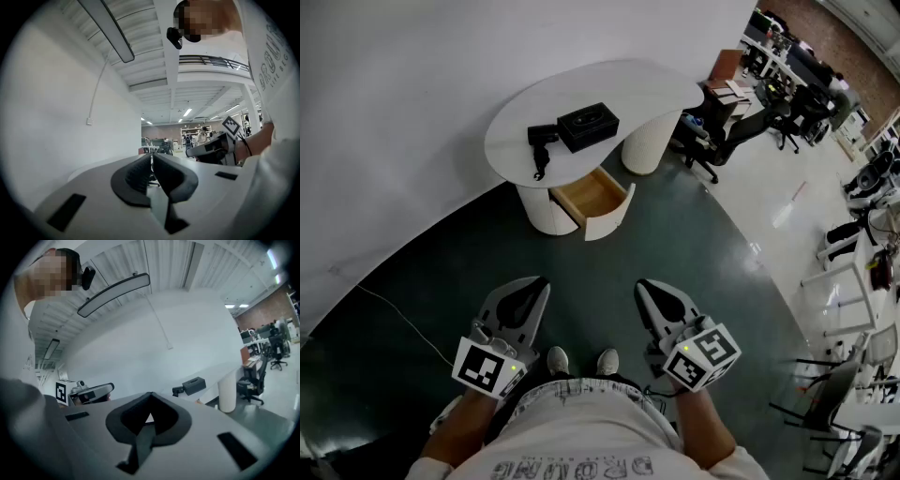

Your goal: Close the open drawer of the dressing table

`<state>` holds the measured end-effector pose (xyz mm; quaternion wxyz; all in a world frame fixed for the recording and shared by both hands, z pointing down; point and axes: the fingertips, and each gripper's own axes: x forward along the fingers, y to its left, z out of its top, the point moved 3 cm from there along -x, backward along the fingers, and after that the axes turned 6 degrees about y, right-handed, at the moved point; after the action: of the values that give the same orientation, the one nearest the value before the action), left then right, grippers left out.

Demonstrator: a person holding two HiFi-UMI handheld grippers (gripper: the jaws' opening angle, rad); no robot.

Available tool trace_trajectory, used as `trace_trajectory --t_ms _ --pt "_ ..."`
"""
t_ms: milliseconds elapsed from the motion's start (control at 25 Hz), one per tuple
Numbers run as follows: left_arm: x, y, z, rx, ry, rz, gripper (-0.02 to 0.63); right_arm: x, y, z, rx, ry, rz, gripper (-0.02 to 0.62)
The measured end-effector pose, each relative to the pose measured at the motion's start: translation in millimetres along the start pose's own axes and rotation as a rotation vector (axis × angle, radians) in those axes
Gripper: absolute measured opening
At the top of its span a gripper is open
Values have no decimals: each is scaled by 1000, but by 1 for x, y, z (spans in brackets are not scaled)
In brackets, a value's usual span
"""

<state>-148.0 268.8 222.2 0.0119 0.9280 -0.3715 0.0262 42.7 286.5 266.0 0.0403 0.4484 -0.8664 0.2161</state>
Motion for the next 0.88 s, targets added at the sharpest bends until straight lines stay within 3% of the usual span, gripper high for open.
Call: trace_trajectory --t_ms 880 --pt "12 1 -4 -6 13 -6 32 7 -7 1 -14 14 -12 8"
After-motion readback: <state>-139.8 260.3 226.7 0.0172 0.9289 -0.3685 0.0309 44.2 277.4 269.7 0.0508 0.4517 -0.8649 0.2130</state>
